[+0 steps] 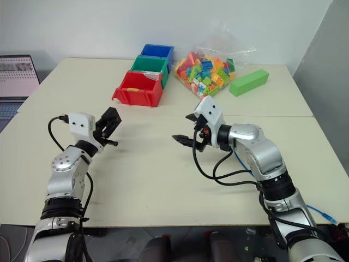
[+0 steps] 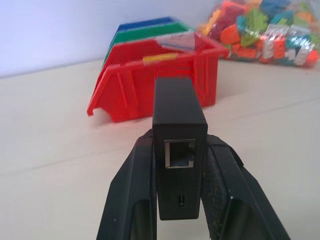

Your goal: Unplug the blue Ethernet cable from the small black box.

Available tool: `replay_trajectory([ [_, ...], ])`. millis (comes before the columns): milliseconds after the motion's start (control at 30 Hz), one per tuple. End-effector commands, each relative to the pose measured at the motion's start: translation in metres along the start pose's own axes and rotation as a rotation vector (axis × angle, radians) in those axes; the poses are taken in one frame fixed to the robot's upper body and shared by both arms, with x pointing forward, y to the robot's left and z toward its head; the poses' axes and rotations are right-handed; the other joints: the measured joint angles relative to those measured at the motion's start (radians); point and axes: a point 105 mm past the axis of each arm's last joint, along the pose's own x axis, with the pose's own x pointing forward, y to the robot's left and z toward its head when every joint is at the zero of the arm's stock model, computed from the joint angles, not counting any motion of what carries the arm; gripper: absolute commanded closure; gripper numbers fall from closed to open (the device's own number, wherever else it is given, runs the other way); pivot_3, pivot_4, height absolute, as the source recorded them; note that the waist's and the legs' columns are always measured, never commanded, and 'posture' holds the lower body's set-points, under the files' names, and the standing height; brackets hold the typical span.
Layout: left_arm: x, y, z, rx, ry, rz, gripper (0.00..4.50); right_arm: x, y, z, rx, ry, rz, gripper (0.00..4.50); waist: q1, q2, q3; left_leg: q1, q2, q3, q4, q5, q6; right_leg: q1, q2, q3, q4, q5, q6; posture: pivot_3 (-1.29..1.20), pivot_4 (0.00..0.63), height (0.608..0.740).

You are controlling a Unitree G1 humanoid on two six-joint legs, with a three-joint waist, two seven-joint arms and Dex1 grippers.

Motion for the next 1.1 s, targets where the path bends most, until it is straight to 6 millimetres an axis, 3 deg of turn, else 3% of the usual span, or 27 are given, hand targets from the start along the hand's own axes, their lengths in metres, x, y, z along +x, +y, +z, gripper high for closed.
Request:
replay_trajectory([
  [33,0.001,0.002,-0.008,0.000,0.007,0.019,3.72,0.001,0.007,0.012,-0.024,-0.015,0.025,0.19,0.001,0.000,0.000,0.000,0.000,0.000,0.000,0.000,0.000,0.000,0.000,0.000,0.000,0.000,0.000,0.00,0.150,0.740],
  [133,-0.002,0.004,-0.021,-0.051,0.042,0.029,3.72,0.002,0.007,0.011,-0.026,-0.004,0.023,0.19,0.002,0.000,0.000,0.000,0.000,0.000,0.000,0.000,0.000,0.000,0.000,-0.001,0.000,0.000,0.000,0.00,0.150,0.740],
  [200,-0.005,0.003,-0.027,-0.087,0.058,0.025,3.01,0.002,0.007,0.010,-0.025,-0.001,0.021,0.09,0.002,0.000,0.000,0.000,0.000,0.000,0.000,0.000,0.000,0.000,0.000,0.000,0.000,0.000,0.000,0.00,0.150,0.740],
  [533,-0.020,0.002,-0.026,-0.102,0.041,0.019,1.05,0.004,0.011,0.005,-0.028,0.015,0.031,0.09,0.000,0.000,0.000,0.000,0.000,0.000,0.000,0.000,0.000,0.000,0.000,0.000,0.000,0.000,0.000,0.00,0.150,0.740],
  [633,-0.039,0.007,-0.034,-0.091,0.130,0.069,0.48,0.003,0.013,-0.001,-0.011,0.024,0.025,0.09,-0.002,0.000,0.000,0.000,0.000,0.000,0.000,0.000,0.000,0.000,0.000,0.000,0.000,0.000,0.000,0.00,0.150,0.740],
  [900,-0.081,-0.005,-0.015,-0.012,0.234,-0.088,0.48,-0.012,0.018,-0.021,0.032,0.041,0.010,0.09,-0.011,0.000,0.000,0.001,0.001,-0.002,0.000,0.000,0.000,0.001,0.000,0.002,0.001,0.000,0.001,0.00,0.150,0.740],
  [1100,-0.103,0.009,0.028,0.079,0.244,-0.212,0.48,-0.047,0.009,-0.027,-0.002,0.007,-0.010,0.09,-0.010,-0.001,0.000,0.002,0.000,-0.001,0.000,0.000,0.000,0.001,0.000,0.002,0.000,-0.002,0.003,0.00,0.150,0.740],
])
